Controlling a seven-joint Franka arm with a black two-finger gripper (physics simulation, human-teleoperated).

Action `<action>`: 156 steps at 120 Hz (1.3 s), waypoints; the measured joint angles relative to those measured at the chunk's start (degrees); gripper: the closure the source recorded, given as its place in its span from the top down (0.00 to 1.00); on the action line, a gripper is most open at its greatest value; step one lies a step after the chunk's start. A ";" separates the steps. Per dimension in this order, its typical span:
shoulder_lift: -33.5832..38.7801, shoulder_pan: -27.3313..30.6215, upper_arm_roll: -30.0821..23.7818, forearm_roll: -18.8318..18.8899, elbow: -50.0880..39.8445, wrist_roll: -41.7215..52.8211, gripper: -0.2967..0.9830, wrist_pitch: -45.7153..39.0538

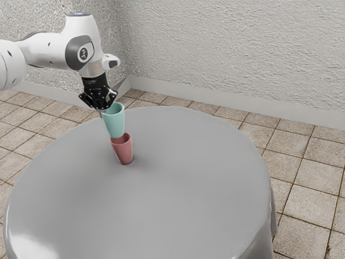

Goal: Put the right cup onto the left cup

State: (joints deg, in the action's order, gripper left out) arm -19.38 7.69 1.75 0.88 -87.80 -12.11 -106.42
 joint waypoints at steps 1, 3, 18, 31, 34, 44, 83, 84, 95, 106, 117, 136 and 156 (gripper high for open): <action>-0.03 0.01 0.00 0.00 0.01 0.00 0.15 0.00; -0.09 0.02 0.00 -0.01 0.04 0.01 0.15 0.00; -0.61 0.12 0.00 -0.05 0.58 0.02 0.15 0.02; -1.31 0.20 -0.07 -0.07 1.66 0.02 0.15 0.26; -1.46 0.21 -0.08 -0.07 1.95 0.02 0.15 0.34; -2.30 0.22 -0.12 -0.04 3.30 0.02 0.15 0.68; -3.97 0.45 -0.26 -0.09 5.59 0.04 0.15 1.41; -4.01 0.46 -0.26 -0.10 5.64 0.04 0.15 1.42; -4.52 0.67 -0.36 -0.11 6.25 0.05 0.15 1.51; -5.16 0.92 -0.43 -0.12 7.03 0.05 0.15 1.65; -5.58 1.00 -0.45 -0.13 7.84 0.08 0.15 1.90; -6.22 1.03 -0.44 -0.14 8.21 0.15 0.15 2.18; -7.03 1.25 -0.49 -0.15 8.15 0.21 0.15 2.14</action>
State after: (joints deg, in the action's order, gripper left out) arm -26.41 8.94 1.26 0.73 -79.65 -11.90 -104.28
